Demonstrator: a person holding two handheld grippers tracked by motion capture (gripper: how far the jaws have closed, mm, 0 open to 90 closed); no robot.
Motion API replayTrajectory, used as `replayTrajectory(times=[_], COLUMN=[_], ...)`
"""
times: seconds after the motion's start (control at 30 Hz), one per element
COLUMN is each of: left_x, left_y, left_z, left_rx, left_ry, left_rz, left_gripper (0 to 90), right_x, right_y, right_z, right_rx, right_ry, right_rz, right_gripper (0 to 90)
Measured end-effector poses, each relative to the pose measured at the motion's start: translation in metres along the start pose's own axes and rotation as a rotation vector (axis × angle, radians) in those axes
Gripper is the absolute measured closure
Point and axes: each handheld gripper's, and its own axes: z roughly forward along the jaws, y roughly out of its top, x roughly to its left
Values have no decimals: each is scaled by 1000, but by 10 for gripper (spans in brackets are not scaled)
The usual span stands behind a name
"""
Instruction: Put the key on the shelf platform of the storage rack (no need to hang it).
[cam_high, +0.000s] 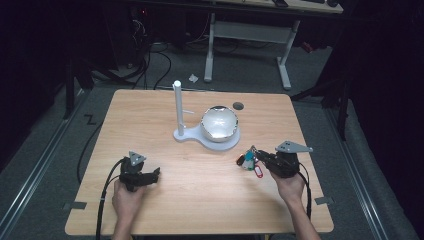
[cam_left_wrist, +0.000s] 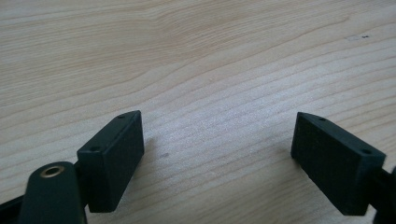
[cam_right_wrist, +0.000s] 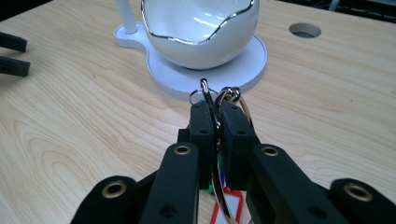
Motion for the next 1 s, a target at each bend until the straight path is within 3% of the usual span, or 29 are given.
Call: replayTrajectory(times=[1.0], left_x=[0], left_y=[0], left_z=[0], left_rx=[0], left_ry=[0], left_rz=[0], left_gripper=[176], right_x=[-7], right_y=[58], right_z=[-32], right_rx=[-78], right_ry=[59], right_rz=[-38], right_gripper=[850])
